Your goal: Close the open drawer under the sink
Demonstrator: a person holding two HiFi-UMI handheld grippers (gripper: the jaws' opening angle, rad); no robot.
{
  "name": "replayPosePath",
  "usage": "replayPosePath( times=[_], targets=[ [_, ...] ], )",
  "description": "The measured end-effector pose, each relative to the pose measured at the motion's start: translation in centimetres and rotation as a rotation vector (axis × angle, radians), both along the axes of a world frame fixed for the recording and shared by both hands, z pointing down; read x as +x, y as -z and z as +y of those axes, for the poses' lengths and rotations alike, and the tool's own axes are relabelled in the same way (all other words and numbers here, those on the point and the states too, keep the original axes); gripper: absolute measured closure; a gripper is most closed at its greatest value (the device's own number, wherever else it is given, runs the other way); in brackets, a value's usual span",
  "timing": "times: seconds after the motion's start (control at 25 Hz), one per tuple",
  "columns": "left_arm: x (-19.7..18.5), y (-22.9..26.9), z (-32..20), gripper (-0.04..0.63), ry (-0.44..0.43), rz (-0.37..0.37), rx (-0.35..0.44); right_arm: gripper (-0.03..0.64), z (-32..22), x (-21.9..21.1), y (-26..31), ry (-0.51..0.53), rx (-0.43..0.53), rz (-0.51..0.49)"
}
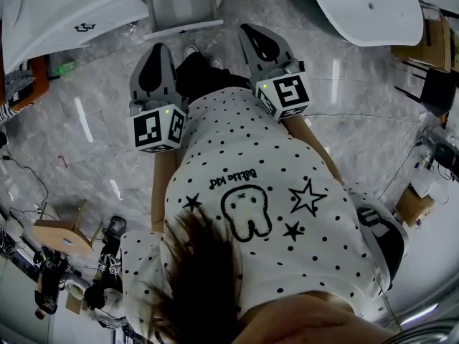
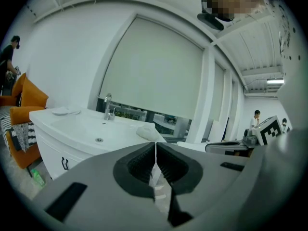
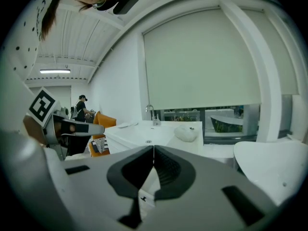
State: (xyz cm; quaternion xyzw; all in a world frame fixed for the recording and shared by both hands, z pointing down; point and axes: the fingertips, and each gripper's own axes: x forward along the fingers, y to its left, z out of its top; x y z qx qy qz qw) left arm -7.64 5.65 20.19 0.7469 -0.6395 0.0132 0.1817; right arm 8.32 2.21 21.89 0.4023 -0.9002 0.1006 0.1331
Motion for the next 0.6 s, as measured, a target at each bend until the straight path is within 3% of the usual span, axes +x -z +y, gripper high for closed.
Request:
replayPosePath(
  times=[0.24, 0.48, 0.6],
  targets=[
    [-0.4, 0.9, -2.9, 0.583, -0.036, 0.006, -0.005, 0.601, -2.3, 0.7, 1.1, -0.047, 0.006, 0.006],
    [-4.4, -0.1, -8.2, 0.583, -0.071, -0.005, -0.009, 0.601, -6.2, -3.3, -0.1, -0.064, 0.006, 0.044],
    [-4.3, 0.1, -8.8, 0.583, -0.095, -0.021, -0.014, 0.601, -6.5, -3.1, 0.2, -0.09, 0.004, 0.038]
  ],
)
